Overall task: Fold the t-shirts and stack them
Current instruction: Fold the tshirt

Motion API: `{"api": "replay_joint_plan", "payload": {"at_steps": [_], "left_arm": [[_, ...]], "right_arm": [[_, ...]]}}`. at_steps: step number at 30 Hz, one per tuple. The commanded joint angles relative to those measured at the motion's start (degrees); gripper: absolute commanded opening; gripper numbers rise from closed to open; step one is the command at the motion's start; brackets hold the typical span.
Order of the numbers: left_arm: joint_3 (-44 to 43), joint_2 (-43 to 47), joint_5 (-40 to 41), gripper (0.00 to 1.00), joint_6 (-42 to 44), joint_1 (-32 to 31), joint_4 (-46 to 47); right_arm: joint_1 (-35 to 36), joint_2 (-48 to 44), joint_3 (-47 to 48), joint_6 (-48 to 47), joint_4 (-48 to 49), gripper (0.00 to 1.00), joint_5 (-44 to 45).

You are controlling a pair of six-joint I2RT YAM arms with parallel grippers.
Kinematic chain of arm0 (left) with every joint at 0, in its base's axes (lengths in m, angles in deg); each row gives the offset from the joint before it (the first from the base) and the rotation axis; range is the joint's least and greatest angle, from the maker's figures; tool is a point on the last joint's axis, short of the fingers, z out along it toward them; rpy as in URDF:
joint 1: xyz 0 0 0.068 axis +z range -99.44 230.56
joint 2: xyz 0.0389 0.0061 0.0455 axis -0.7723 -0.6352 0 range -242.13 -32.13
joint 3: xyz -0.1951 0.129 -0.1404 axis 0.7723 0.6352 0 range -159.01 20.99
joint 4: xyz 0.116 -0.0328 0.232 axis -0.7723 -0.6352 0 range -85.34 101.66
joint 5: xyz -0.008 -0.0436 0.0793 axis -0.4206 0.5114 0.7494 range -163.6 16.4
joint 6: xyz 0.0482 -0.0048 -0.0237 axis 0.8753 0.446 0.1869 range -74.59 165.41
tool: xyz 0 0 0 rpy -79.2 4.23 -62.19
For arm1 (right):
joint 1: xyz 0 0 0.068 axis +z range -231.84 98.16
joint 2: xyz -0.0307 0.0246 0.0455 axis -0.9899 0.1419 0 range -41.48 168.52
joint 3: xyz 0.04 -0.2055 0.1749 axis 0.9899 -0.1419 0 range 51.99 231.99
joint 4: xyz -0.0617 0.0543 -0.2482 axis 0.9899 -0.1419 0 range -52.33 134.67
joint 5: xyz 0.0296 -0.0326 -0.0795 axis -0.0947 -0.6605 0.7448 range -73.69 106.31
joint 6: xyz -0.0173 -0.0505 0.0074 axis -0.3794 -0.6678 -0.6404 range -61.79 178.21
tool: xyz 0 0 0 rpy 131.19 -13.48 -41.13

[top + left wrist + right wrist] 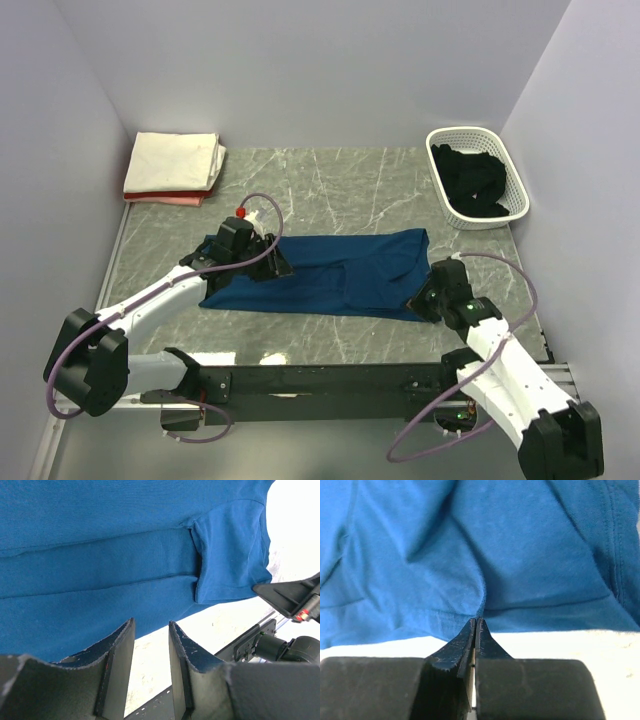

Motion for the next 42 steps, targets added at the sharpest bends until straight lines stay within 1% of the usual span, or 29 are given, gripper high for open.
{"api": "replay_joint_plan", "payload": {"at_steps": [1, 10, 14, 23, 24, 25, 26, 27, 28, 29, 31, 33, 35, 36, 39, 42], "left_arm": [[-0.29, 1.9, 0.3, 0.39, 0.4, 0.51, 1.51], [-0.12, 2.69, 1.45, 0.38, -0.57, 1.56, 1.07], [0.06, 2.52, 1.1, 0.38, -1.36, 1.91, 1.42], [0.76, 2.78, 1.71, 0.39, -1.89, 2.09, 1.51], [0.76, 2.61, 1.8, 0.39, -1.8, 2.09, 1.42], [0.67, 2.52, 1.89, 0.39, -1.8, 2.09, 1.42], [0.76, 2.43, 1.97, 0.39, -1.89, 2.18, 1.34], [0.59, 2.26, 1.89, 0.4, -1.89, 2.18, 1.33], [0.24, 2.17, 1.89, 0.4, -1.8, 2.27, 1.16], [-0.11, 1.91, 1.89, 0.41, -1.71, 2.35, 0.98], [-1.08, 0.94, 2.41, 0.41, -1.27, 2.44, 0.11], [-3.19, -0.46, 2.85, 0.44, -0.31, 2.53, -1.38], [-4.95, -1.52, 3.47, 0.45, 0.13, 2.53, -2.09], [-5.47, -2.92, 3.56, 0.45, 0.66, 2.53, -2.7], [-5.31, -4.86, 5.57, 0.42, -0.29, 2.53, -2.45], [-2.06, -5.74, 8.38, 0.36, -2.85, 2.44, 0.01]], "right_arm": [[0.42, -3.92, 3.2, -1.5, -3.52, 0.0, -1.63], [2.79, -8.75, 2.14, 0.42, -4.93, 0.0, -5.68], [3.67, -9.55, 3.99, 0.78, -5.02, 0.0, -5.86], [4.46, -5.78, 8.29, -0.89, -5.02, 0.0, -4.63], [4.64, -5.51, 9.08, -1.15, -5.54, 0.03, -4.37], [4.64, -5.07, 9.35, -1.85, -6.51, 0.08, -3.93], [4.64, -5.24, 9.7, -2.03, -7.21, 0.19, -3.23], [4.64, -5.59, 9.88, -2.12, -7.74, 0.25, -2.61], [4.55, -6.9, 9.97, -2.21, -8.53, 0.33, -2.34], [4.55, -7.52, 10.14, -2.3, -8.71, 0.36, -1.65], [4.55, -8.75, 11.19, -2.47, -9.24, 0.4, -0.85], [4.64, -8.41, 13.12, -3.09, -9.07, 0.41, -0.85], [4.55, -6.57, 14.01, -3.7, -6.88, 0.42, -1.55], [4.64, -5.52, 14.18, -3.97, -4.08, 0.42, -2.07], [4.55, 1.33, 14.36, -4.49, 0.5, 0.42, -1.99], [4.73, 11.15, 14.62, -4.5, 7.43, 0.42, -0.15]]}}
